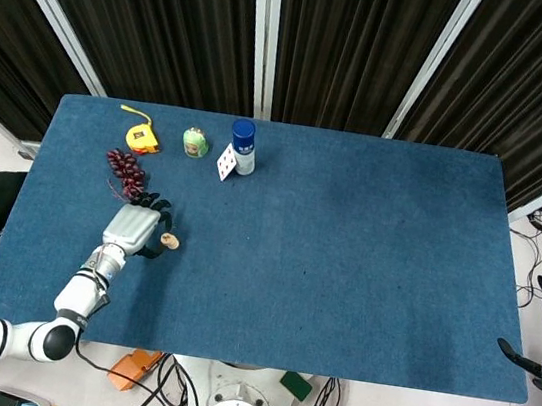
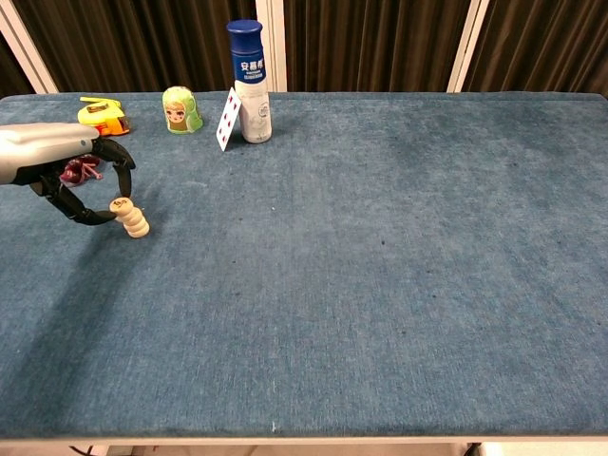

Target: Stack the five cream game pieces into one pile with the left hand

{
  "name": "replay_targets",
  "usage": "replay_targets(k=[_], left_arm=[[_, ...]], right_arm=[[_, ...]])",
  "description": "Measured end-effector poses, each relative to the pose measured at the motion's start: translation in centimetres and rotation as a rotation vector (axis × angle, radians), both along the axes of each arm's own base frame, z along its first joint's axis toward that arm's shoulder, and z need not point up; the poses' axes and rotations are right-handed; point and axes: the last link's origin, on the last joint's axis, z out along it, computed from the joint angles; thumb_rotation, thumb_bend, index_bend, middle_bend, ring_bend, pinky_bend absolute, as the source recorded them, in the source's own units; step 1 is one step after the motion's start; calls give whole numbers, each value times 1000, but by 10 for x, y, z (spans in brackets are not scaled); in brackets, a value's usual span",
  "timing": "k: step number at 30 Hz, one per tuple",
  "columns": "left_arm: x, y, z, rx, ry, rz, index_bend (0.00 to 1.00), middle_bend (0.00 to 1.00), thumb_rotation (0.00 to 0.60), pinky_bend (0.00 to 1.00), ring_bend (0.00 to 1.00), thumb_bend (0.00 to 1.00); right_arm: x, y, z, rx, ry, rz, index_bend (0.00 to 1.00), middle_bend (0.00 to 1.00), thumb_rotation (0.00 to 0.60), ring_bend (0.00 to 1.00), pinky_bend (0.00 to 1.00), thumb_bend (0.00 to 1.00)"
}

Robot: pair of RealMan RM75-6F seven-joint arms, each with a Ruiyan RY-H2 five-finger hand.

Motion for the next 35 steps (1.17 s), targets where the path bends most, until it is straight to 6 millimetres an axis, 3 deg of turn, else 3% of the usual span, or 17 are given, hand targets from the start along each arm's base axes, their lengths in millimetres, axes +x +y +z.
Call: replay_targets(k=[7, 13, 17, 23, 35], left_arm=[[0, -7, 28, 106, -66, -17, 292, 130, 600, 2, 0, 299], [-20, -20, 66, 303, -109, -28, 291, 130, 600, 2, 0, 272], [-50, -43, 94, 417, -107, -24, 291, 131, 600, 3, 0, 267], [-89, -90, 118, 448, -86, 12, 289, 131, 600, 2, 0, 253], [-117, -164, 143, 530, -52, 66, 289, 130, 600, 3, 0, 242]], right_arm=[[-1, 0, 2, 1, 1, -6, 27, 136, 600, 0, 91, 154], [-3, 0, -1, 23, -12, -12, 27, 136, 600, 0, 91, 154], [-3, 0, -2, 38, -27, -4, 25, 136, 600, 0, 91, 154], [4, 1, -5, 59, -42, 31, 26, 136, 600, 0, 91, 155], [21, 8, -5, 108, -76, 78, 22, 129, 600, 0, 91, 154]])
